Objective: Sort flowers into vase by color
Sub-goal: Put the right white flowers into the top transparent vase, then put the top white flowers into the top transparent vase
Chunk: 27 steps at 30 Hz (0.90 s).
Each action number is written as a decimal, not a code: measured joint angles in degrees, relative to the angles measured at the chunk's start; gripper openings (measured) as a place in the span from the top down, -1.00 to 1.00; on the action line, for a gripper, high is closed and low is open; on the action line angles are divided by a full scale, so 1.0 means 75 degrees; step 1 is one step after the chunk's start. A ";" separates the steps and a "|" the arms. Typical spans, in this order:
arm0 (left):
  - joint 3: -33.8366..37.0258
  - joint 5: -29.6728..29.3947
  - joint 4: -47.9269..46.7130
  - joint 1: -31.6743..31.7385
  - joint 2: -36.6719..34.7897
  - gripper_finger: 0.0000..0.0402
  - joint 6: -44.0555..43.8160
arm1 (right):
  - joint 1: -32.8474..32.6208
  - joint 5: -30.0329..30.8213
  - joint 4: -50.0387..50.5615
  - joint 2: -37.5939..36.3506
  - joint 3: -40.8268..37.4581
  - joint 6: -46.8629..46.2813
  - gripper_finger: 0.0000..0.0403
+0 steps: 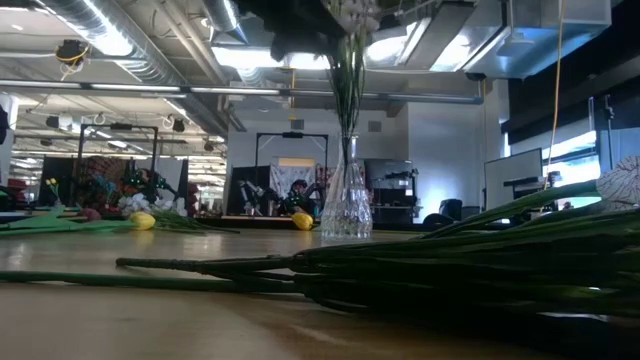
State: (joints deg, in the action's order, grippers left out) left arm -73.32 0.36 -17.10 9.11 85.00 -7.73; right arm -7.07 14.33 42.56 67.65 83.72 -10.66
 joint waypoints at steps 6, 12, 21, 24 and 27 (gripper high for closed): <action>-0.1100 0.0145 -0.2414 0.0057 0.0002 0.00 0.0289 | 0.0000 0.0000 0.0436 0.0001 0.0003 0.0003 -0.10; -0.1889 0.0049 -0.5026 0.0025 0.0002 -0.01 -0.0023 | -0.0006 0.0000 0.1369 0.0001 0.0003 0.0003 -0.10; -0.1471 -0.1313 -0.7721 0.0177 -0.0587 -0.01 -0.3623 | -0.0006 -0.0321 0.2715 -0.0103 0.0003 -0.0307 -0.10; -0.0782 -0.2108 -0.7657 0.0702 -0.0865 0.00 -0.5438 | -0.0006 -0.0454 0.2894 -0.0219 0.0003 -0.0373 -0.10; 0.0060 -0.2488 -0.7550 0.1396 -0.0996 0.04 -0.6307 | -0.0012 -0.0460 0.2963 -0.0385 0.0003 -0.0373 -0.10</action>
State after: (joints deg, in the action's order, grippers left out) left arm -72.87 -18.30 -73.73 19.58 77.53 -55.04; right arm -7.16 10.88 64.78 64.76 83.74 -13.45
